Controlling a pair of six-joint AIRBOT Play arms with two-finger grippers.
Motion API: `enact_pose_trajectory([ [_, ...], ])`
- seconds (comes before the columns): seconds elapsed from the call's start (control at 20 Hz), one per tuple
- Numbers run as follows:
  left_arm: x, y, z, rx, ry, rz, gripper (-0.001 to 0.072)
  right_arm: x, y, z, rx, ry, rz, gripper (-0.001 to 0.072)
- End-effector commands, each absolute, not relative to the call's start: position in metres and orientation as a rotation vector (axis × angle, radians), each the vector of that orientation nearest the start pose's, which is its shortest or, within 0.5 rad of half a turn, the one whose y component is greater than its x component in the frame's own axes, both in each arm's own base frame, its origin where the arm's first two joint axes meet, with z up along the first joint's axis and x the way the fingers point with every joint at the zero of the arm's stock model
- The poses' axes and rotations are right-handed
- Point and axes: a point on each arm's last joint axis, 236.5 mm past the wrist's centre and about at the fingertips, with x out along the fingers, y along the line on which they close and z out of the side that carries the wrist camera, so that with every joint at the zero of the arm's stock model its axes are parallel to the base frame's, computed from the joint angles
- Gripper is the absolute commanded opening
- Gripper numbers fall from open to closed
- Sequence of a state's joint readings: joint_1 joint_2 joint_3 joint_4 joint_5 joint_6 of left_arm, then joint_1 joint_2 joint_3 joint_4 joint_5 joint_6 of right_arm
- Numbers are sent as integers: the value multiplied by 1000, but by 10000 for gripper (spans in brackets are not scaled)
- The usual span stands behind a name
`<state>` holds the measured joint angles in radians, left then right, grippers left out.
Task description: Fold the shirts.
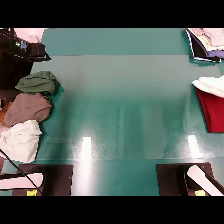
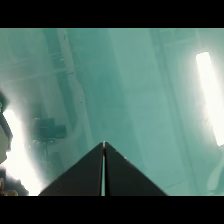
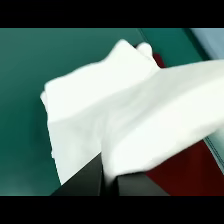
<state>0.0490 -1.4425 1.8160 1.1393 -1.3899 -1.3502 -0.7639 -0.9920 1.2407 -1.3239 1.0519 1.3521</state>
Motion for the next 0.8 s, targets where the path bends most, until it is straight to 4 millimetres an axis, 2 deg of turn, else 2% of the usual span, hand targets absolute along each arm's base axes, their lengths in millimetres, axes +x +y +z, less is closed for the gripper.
enact_pose_trajectory([
  [0.0,461,-75,186,-89,941,-418,26,251,-248,140,306,982,-680,21],
  [0.05,461,-75,186,-89,941,-418,27,240,-247,135,303,1033,-696,53],
  [0.15,461,-74,186,-89,941,-418,27,225,-245,129,301,1101,-716,364],
  [0.2,461,-74,186,-89,940,-418,27,220,-246,128,296,1121,-726,390],
  [0.3,461,-75,186,-89,941,-418,26,213,-247,126,290,1145,-740,390],
  [0.45,461,-74,187,-89,937,-417,28,217,-238,124,326,1143,-714,388],
  [0.6,464,-74,188,-91,926,-413,27,252,-205,132,442,1036,-562,387],
  [0.75,464,-74,189,-95,924,-410,27,294,-160,161,584,868,-360,386],
])
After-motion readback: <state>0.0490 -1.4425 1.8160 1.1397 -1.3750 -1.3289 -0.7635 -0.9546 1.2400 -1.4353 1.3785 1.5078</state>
